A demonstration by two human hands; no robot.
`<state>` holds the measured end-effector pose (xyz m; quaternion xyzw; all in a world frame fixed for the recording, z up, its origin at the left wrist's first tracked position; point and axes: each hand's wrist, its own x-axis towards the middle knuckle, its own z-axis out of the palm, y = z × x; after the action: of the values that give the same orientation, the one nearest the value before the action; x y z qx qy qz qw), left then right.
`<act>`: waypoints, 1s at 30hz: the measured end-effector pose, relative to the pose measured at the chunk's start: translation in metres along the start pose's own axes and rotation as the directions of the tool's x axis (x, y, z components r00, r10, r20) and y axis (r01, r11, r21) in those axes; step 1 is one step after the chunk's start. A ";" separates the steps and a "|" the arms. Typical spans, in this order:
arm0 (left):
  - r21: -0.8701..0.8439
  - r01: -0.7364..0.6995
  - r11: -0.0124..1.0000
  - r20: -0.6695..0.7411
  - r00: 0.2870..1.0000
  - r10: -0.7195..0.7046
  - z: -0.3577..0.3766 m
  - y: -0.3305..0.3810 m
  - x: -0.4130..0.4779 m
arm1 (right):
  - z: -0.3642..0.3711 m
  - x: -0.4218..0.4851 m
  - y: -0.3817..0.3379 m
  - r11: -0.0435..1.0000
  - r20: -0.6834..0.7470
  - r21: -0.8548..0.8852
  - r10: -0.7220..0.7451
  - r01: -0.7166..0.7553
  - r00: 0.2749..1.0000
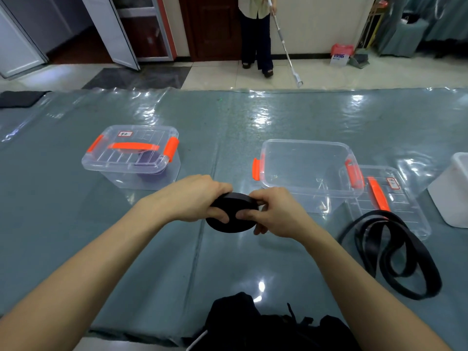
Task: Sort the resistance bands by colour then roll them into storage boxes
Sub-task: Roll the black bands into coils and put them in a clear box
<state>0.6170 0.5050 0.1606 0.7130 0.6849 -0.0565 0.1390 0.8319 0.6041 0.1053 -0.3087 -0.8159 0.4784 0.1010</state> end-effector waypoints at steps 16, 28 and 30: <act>-0.813 -0.183 0.553 -0.385 0.881 -0.274 0.021 -0.001 0.003 | -0.017 0.001 0.001 0.875 -0.038 0.483 0.075 -0.048 0.996; -0.905 -0.302 0.300 -0.393 0.864 -0.314 0.020 0.011 0.016 | -0.034 0.002 0.003 0.776 -0.102 0.628 0.155 -0.058 0.983; -0.914 -0.288 0.284 -0.374 0.871 -0.319 0.019 0.013 0.021 | -0.038 0.002 0.005 0.750 -0.086 0.657 0.173 -0.075 0.981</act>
<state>0.6335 0.5194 0.1382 0.4662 0.5969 0.5463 0.3577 0.8498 0.6347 0.1208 -0.3409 -0.5671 0.7145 0.2273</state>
